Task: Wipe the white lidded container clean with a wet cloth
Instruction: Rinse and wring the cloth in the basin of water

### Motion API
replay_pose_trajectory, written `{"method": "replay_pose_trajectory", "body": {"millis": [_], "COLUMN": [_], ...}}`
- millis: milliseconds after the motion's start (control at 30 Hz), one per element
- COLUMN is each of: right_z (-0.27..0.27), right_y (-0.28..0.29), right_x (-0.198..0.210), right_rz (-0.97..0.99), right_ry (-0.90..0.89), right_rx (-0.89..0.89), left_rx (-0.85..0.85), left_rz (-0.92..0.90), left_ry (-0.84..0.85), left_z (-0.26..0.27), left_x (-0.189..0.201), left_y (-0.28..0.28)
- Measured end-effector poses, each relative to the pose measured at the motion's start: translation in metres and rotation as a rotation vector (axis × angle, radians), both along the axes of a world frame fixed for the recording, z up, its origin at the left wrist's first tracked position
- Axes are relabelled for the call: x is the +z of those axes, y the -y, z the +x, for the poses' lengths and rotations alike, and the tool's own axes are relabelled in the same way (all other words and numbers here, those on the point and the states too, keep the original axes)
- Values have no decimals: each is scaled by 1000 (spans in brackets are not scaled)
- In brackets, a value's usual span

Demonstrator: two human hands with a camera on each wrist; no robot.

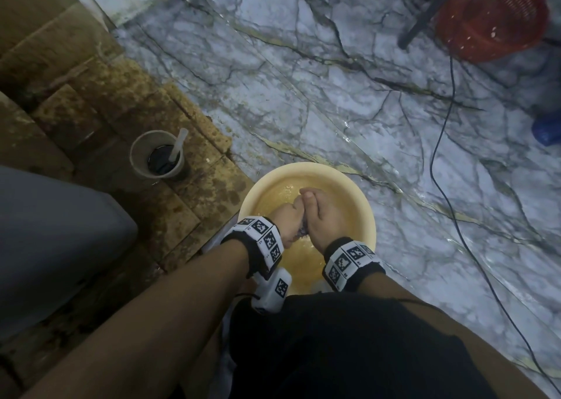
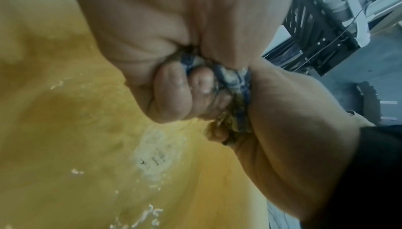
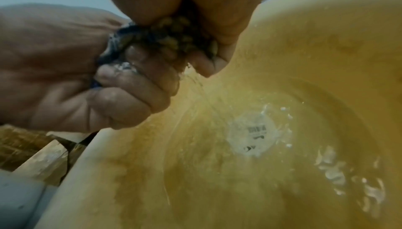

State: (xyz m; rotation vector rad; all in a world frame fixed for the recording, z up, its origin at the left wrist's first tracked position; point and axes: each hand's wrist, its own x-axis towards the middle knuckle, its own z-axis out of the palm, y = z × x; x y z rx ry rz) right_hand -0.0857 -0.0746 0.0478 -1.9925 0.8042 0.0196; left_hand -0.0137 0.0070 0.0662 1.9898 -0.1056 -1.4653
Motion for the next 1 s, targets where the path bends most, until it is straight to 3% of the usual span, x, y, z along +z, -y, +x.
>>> {"method": "replay_pose_trajectory", "body": {"millis": [200,300,500,567,633,800,900,1000], "right_z": [12,16,19,19,14,-2,-5,-1], "right_y": [6,8,16,14,12,6,3,6], "right_x": [-3,2,13,14,9,8,12,15], "right_rz": [83,262,448,558,478,-20,-149,-184], "right_ry": [-126,-228,-461,-398,-229,92,131,108], "right_rx": [-61,-115,-130,-221,-238,20,130,136], "left_rx": [-18,-93,-152,-112,-48,157,196,107], "left_rz": [44,30,51,41,59,36,-36,-30], "left_ry": [96,197,221,159,94,-147,-213,-206], "left_z": [2,2,-1,1,6,14,11,9], "left_x": [6,1,3,6,11,14,25,31], "left_y": [5,5,5,6,7,10,11,13]}}
